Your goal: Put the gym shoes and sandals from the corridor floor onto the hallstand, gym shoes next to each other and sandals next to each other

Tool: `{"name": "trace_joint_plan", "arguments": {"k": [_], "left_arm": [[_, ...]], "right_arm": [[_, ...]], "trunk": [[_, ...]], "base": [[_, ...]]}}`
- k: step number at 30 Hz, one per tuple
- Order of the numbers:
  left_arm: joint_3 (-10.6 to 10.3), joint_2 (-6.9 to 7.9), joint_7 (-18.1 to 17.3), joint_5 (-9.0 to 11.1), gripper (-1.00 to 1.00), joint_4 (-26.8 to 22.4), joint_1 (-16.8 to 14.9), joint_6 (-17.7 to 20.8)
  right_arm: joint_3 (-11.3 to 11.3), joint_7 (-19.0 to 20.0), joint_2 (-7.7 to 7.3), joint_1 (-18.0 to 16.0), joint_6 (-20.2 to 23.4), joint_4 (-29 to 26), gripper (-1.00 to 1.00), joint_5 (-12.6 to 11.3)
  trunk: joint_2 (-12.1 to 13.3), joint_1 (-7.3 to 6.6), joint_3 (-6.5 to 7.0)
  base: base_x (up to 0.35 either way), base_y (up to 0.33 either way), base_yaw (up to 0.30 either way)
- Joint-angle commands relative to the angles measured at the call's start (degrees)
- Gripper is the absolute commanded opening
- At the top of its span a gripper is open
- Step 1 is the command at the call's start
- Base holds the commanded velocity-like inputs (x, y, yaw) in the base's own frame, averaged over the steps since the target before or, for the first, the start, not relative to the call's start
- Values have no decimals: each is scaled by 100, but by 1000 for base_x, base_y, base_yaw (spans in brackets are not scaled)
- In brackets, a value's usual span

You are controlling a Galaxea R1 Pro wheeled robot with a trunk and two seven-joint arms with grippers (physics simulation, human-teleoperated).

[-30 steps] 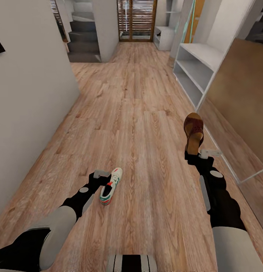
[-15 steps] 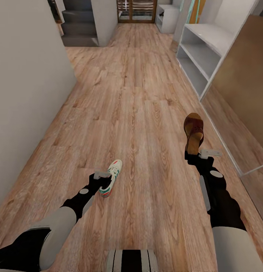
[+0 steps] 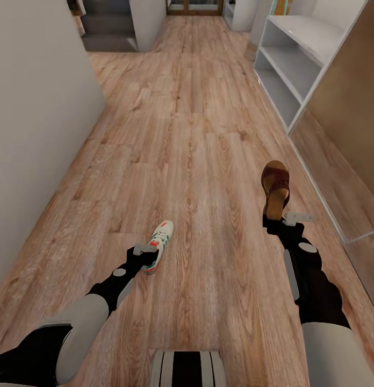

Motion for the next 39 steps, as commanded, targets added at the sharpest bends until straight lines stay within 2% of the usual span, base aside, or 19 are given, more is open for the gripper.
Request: {"name": "trace_joint_plan", "arguments": {"k": [1,5,13,21,26,39], "left_arm": [[50,-3,-24,-53,100,3,-3,-20],[50,-3,-24,-57,100,28,-3,-24],[50,-3,-24,-61,100,98,-3,-35],[50,-3,-24,-61,100,101,-3,-54],[50,-3,-24,-59,100,109,-3,-168],[50,-3,-24,-54,100,110,-3,-176]], "right_arm": [[3,-4,-1,-2,38,-9,-100,34],[3,-4,-1,-2,38,-9,-100,34],[3,-4,-1,-2,38,-9,-100,34],[3,-4,-1,-3,38,-9,-100,34],[3,-4,-1,-3,38,-9,-100,34],[3,-4,-1,-2,38,-9,-100,34]], "trunk": [[-3,1,-31],[-8,12,-149],[-8,12,-182],[-19,32,-411],[-19,32,-420],[-22,37,-465]], "base": [[0,0,0],[0,0,0],[0,0,0],[0,0,0],[0,0,0],[0,0,0]]}}
